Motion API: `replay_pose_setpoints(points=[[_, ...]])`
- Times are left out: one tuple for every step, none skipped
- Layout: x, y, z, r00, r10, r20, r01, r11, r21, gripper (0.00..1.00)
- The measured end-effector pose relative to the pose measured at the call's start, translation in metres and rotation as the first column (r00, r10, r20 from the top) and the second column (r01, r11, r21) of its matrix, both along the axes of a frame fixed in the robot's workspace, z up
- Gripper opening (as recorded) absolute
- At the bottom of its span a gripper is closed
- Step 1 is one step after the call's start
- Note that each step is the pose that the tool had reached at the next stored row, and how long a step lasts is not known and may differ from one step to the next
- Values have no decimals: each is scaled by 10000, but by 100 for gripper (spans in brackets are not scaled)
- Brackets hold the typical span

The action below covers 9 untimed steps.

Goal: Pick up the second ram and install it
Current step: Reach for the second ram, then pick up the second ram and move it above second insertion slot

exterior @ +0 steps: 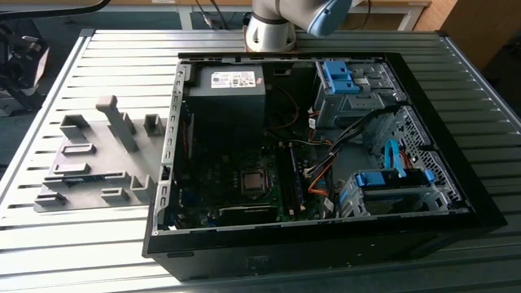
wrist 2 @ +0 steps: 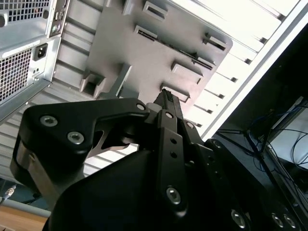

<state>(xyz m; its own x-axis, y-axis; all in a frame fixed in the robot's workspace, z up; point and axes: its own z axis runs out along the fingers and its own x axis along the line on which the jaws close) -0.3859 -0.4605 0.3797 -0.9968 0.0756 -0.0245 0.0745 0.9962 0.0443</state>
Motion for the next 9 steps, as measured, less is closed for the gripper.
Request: replay_pose_setpoints(points=[[-6,0,0,10000,0,-1,0,10000,0,11],[-7,0,0,10000,1,0,-1,10000,0,11],[-11,0,0,10000,0,0,0,10000,1,11],[-14,0,0,10000,0,0,0,10000,1,11],[-14,0,0,10000,-1,-1,1,10000,1,11],[-14,0,0,10000,0,-1,0,10000,1,11],[-14,0,0,10000,0,0,0,10000,1,11],[-15,0,0,10000,0,0,0,10000,0,11],[-15,0,0,10000,0,0,0,10000,1,11]])
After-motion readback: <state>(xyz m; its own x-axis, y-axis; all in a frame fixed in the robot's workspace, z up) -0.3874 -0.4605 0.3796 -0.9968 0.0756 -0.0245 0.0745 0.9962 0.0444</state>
